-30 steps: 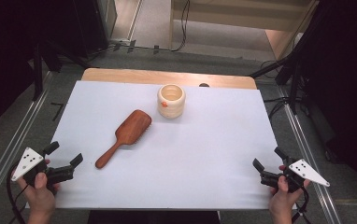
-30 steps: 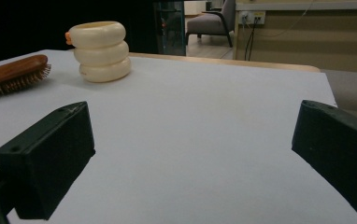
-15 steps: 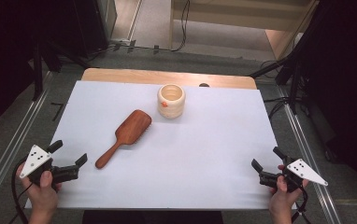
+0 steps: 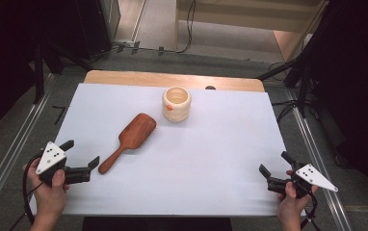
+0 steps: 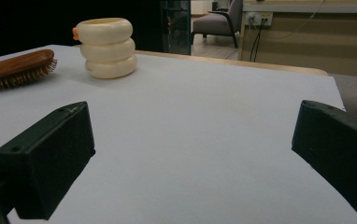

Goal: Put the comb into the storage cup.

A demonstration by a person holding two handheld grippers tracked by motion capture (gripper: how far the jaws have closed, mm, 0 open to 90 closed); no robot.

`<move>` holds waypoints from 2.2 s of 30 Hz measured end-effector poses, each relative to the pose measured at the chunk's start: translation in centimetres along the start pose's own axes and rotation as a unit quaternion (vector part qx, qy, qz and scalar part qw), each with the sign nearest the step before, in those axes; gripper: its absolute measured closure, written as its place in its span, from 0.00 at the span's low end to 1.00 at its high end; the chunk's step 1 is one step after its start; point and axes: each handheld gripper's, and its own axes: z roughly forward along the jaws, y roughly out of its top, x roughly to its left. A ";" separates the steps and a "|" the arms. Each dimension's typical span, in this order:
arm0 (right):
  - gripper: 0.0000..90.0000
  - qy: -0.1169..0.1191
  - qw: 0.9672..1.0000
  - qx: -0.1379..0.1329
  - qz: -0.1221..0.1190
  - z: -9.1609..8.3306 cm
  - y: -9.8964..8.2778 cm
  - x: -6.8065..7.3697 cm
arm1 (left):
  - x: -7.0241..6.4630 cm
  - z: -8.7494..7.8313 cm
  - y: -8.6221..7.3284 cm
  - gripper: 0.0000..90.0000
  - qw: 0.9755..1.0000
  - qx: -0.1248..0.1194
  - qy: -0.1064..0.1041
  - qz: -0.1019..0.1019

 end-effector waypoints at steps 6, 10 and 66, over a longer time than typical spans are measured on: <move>0.00 0.000 1.000 0.001 0.001 0.0 0.0 0.0 | -0.3 0.3 1.4 0.00 1.000 0.018 -0.006 0.008; 0.00 0.000 1.000 0.002 0.000 0.0 0.0 0.0 | -0.3 0.6 2.1 0.00 0.999 0.030 -0.008 0.012; 0.00 0.008 1.000 0.003 -0.004 0.2 0.0 0.1 | -2.7 8.4 6.1 0.16 0.961 0.264 -0.058 0.052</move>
